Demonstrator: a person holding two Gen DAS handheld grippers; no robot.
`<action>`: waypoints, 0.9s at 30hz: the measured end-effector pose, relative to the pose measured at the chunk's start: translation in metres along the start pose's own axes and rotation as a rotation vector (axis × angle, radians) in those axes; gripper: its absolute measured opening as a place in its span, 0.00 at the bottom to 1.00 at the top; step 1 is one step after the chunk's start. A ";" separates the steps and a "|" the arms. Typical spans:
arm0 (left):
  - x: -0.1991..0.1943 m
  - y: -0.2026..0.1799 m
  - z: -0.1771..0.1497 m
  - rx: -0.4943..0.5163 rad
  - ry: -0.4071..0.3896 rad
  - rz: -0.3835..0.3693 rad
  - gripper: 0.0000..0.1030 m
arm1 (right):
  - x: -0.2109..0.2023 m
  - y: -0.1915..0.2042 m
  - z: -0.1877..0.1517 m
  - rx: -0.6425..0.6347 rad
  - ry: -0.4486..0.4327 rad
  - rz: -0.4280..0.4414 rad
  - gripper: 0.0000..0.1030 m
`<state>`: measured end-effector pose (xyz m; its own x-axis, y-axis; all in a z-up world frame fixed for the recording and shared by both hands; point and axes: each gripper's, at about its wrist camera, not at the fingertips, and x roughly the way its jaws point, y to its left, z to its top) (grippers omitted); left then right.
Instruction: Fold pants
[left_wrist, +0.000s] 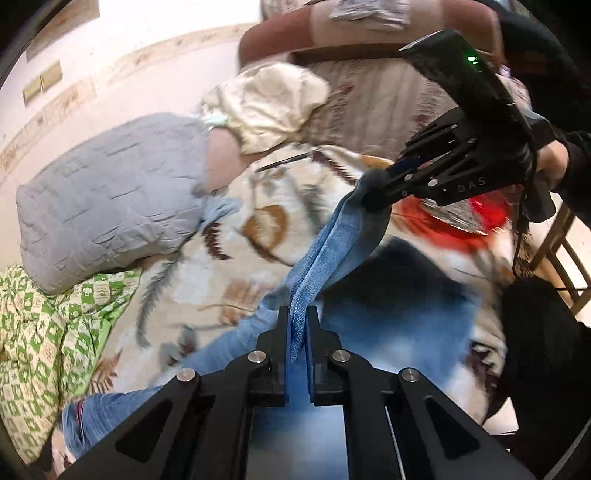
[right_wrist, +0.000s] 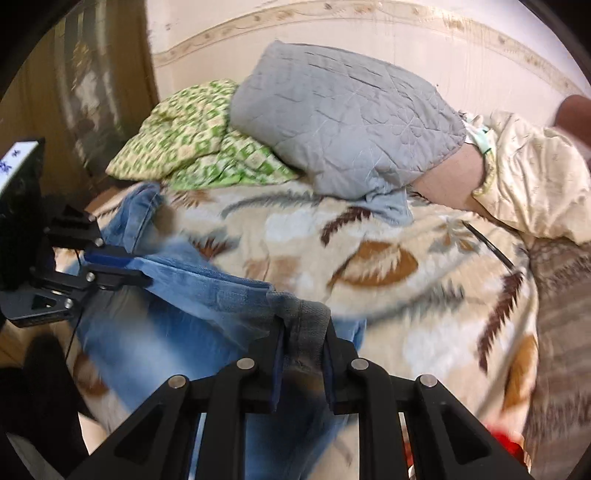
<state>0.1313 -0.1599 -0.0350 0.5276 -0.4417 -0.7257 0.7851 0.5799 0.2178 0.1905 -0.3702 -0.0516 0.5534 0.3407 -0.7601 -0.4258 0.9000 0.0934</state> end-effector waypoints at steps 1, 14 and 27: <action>-0.004 -0.015 -0.009 0.007 0.000 -0.004 0.06 | -0.007 0.003 -0.015 0.017 0.007 0.010 0.18; 0.054 -0.073 -0.093 -0.154 0.175 -0.125 0.06 | 0.027 0.020 -0.138 0.093 0.322 0.054 0.18; 0.001 -0.038 -0.086 -0.354 0.012 -0.109 0.80 | -0.016 0.019 -0.125 0.100 0.240 -0.061 0.75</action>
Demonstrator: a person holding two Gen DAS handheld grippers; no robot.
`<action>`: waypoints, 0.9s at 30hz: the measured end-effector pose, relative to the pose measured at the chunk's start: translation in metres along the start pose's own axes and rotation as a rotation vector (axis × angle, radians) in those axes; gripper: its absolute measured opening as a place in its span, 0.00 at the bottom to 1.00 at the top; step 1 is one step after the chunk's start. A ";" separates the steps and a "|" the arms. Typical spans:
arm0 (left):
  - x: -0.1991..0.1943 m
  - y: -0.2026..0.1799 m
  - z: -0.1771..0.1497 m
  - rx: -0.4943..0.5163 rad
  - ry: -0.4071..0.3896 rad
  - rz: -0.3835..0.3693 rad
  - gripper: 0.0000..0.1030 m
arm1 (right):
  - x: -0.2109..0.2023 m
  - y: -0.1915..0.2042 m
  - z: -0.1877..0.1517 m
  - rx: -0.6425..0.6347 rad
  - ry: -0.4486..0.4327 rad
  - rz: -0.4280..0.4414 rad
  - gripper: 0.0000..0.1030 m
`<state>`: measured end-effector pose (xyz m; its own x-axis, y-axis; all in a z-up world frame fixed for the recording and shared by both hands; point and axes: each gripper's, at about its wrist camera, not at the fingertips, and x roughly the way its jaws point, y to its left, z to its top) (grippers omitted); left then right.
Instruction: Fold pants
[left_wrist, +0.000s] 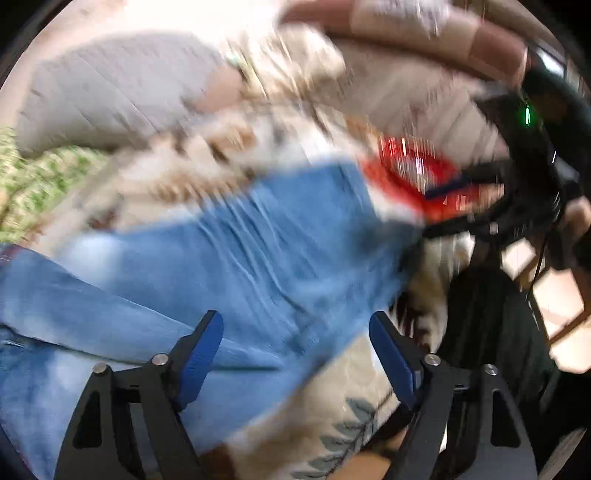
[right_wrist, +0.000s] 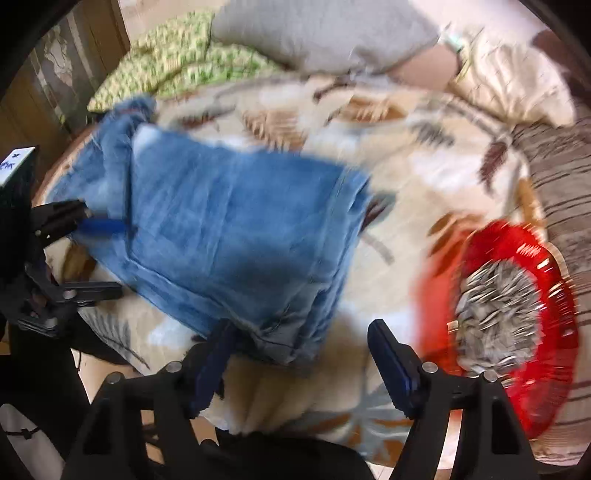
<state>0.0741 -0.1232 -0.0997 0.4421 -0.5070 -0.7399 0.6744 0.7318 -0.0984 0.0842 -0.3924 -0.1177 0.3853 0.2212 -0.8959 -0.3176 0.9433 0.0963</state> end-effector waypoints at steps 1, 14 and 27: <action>-0.012 0.007 0.004 -0.009 -0.015 0.019 0.80 | -0.008 -0.001 0.002 0.003 -0.017 -0.007 0.75; -0.123 0.208 0.016 -0.344 -0.007 0.206 0.85 | -0.014 0.086 0.074 -0.057 -0.190 0.232 0.76; -0.023 0.351 0.081 -0.428 0.361 0.313 0.85 | 0.091 0.200 0.165 -0.103 -0.142 0.400 0.76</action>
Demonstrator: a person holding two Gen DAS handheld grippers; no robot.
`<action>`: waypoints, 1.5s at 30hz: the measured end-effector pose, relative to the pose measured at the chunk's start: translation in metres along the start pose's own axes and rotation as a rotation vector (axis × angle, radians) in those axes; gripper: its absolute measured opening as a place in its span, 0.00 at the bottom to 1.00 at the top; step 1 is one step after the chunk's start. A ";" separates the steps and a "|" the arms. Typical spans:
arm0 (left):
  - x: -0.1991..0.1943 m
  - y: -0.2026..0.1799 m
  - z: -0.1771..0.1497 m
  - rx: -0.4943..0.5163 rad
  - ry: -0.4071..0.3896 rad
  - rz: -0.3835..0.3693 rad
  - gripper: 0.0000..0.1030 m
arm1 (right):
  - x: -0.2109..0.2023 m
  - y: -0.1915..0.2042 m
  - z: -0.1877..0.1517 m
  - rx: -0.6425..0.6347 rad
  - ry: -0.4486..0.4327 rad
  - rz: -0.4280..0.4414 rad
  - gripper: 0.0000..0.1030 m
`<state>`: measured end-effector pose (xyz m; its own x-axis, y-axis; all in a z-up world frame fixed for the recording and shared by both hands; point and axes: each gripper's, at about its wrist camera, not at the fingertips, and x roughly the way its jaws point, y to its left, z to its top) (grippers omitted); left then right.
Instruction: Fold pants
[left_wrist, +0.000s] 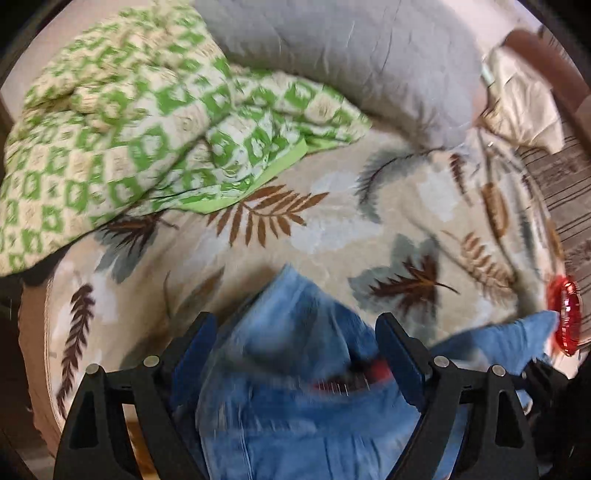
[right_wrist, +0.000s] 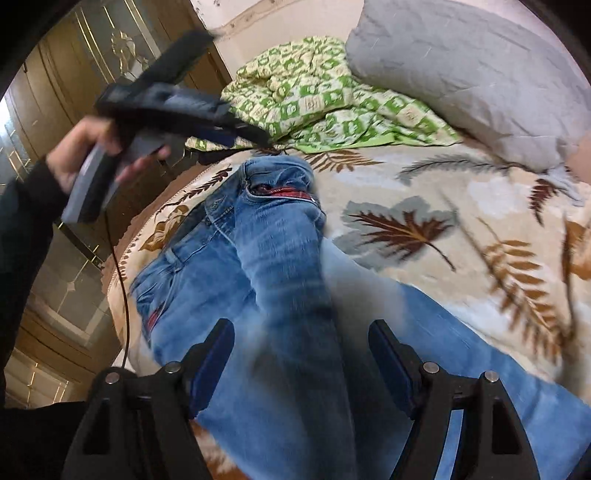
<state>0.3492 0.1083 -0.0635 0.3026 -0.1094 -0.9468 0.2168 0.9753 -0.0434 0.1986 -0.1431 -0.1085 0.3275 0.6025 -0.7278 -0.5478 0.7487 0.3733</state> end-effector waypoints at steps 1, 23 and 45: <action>0.016 -0.002 0.008 0.003 0.042 0.004 0.85 | 0.009 0.001 0.003 0.000 0.005 -0.006 0.76; -0.054 -0.009 -0.039 0.106 -0.069 -0.041 0.04 | 0.013 0.049 0.013 -0.180 -0.072 -0.040 0.11; -0.021 0.075 -0.307 -0.313 -0.219 -0.226 0.06 | 0.048 0.147 -0.120 -0.671 -0.067 -0.247 0.18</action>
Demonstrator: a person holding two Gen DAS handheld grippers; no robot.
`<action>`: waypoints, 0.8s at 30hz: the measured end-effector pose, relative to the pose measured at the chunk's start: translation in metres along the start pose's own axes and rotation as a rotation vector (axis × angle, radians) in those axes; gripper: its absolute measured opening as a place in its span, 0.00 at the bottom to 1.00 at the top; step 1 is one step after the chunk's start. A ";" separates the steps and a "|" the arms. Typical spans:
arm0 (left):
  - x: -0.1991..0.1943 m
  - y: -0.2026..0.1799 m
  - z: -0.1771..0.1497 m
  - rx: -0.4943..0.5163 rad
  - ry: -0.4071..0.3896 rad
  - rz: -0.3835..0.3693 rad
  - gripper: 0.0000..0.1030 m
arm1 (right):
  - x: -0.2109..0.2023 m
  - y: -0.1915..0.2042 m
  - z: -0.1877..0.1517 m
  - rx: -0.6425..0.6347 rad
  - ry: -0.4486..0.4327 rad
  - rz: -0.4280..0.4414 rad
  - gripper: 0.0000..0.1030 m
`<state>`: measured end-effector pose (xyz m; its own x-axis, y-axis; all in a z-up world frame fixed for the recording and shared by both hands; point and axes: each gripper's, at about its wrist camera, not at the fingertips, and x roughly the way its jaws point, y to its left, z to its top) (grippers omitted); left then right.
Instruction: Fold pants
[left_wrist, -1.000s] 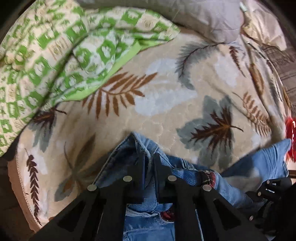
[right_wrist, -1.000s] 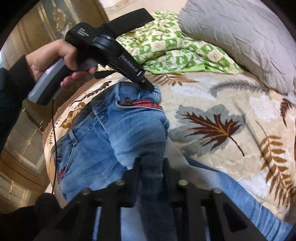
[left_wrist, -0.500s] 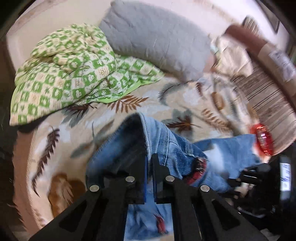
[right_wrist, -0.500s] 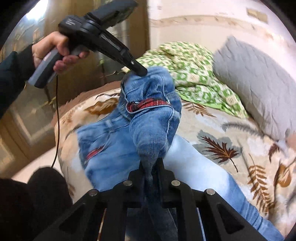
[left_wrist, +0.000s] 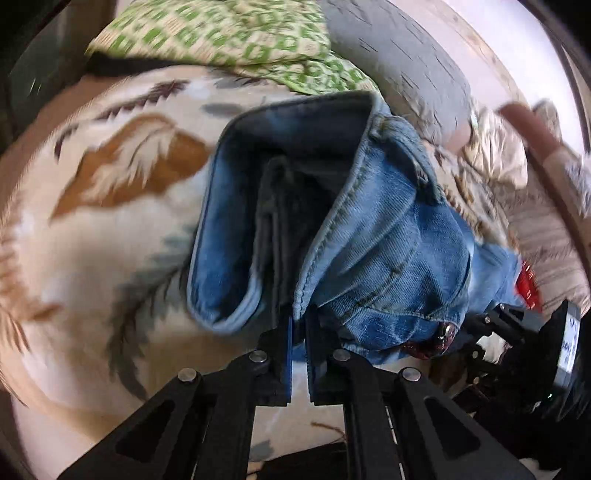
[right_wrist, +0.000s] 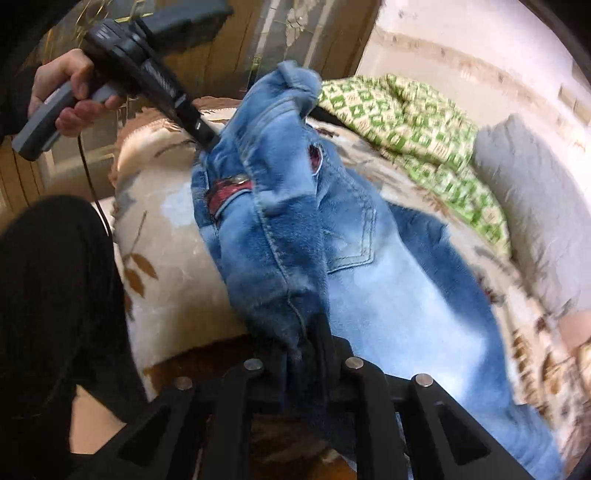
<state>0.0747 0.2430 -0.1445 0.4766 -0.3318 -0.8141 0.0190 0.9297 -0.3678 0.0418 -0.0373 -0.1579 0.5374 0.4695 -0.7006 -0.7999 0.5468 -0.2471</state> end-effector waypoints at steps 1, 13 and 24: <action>-0.004 0.002 -0.002 -0.007 -0.014 -0.009 0.09 | -0.002 0.001 0.001 -0.009 0.004 -0.012 0.21; -0.077 0.014 0.021 -0.102 -0.189 -0.090 0.77 | -0.060 -0.039 0.011 0.107 -0.131 0.041 0.84; -0.010 0.027 0.082 -0.173 0.024 0.036 0.78 | 0.002 -0.147 0.062 0.369 0.024 0.131 0.84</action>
<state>0.1431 0.2843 -0.1095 0.4532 -0.3044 -0.8378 -0.1500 0.9005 -0.4083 0.1774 -0.0737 -0.0813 0.4271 0.5384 -0.7265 -0.7096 0.6975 0.0997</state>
